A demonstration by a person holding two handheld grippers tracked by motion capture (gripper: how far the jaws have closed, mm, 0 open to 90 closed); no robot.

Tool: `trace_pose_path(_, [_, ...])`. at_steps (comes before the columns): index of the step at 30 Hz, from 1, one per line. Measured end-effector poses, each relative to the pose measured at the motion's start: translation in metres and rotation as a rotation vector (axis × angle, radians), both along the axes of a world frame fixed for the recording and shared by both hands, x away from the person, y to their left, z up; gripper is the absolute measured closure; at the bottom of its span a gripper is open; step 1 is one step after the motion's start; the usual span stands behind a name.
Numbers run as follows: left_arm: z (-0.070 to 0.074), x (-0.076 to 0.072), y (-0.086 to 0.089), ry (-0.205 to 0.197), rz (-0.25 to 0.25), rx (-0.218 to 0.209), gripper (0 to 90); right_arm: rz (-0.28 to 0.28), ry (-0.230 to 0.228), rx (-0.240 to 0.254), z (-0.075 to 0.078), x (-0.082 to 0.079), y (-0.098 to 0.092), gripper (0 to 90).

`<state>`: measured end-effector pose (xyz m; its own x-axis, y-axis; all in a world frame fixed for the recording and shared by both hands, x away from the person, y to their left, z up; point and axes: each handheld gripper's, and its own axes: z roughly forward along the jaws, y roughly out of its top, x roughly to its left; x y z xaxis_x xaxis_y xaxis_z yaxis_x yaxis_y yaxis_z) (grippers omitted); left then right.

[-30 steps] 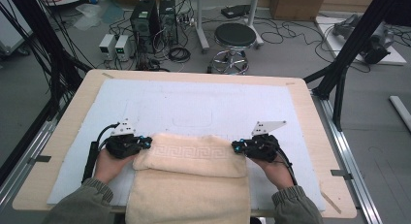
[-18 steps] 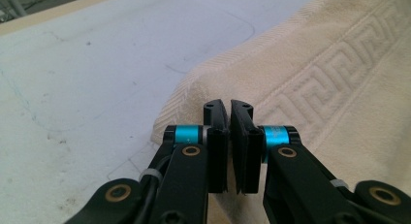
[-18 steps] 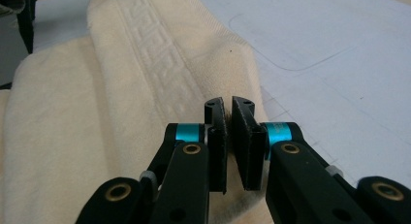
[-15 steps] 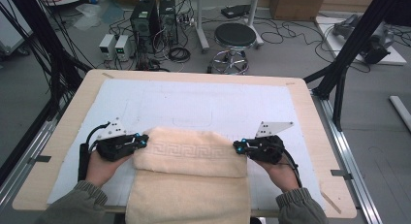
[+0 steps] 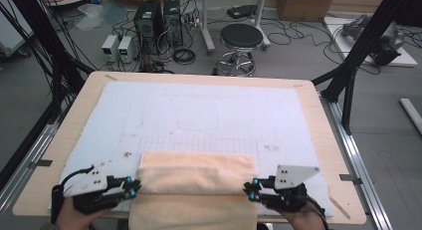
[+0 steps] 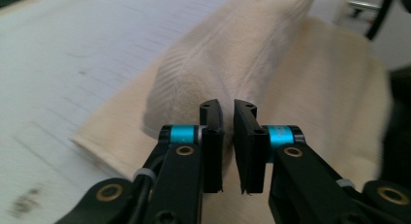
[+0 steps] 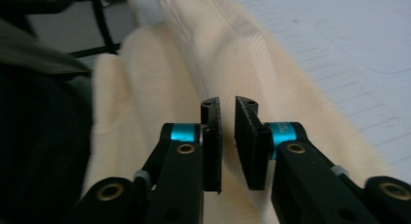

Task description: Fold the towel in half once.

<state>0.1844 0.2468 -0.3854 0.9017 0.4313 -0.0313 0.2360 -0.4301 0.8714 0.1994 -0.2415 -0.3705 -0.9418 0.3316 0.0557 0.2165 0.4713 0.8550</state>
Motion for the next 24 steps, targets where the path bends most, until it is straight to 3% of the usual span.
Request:
trace_pose_path(3, [-0.002, -0.006, 0.005, 0.004, -0.001, 0.004, 70.7, -0.013, 0.001, 0.02, -0.002, -0.009, -0.007, 72.8])
trace_pose_path(6, [-0.005, 0.005, 0.006, 0.017, 0.035, -0.001, 67.6, -0.051, 0.014, 0.019, -0.006, 0.002, -0.012, 69.2])
trace_pose_path(12, [-0.008, 0.039, -0.004, -0.01, 0.093, -0.011, 62.5, -0.108, 0.022, -0.052, -0.018, 0.037, -0.005, 59.8])
trace_pose_path(15, [-0.012, 0.058, -0.009, -0.014, 0.119, 0.01, 59.0, -0.127, 0.011, -0.072, -0.023, 0.056, -0.002, 55.3])
trace_pose_path(20, [-0.022, 0.089, -0.016, 0.001, 0.167, 0.036, 54.9, -0.164, 0.029, -0.103, -0.032, 0.085, 0.001, 48.2])
trace_pose_path(24, [-0.035, 0.115, -0.017, 0.04, 0.212, 0.069, 49.4, -0.174, 0.034, -0.148, -0.042, 0.101, 0.002, 44.7])
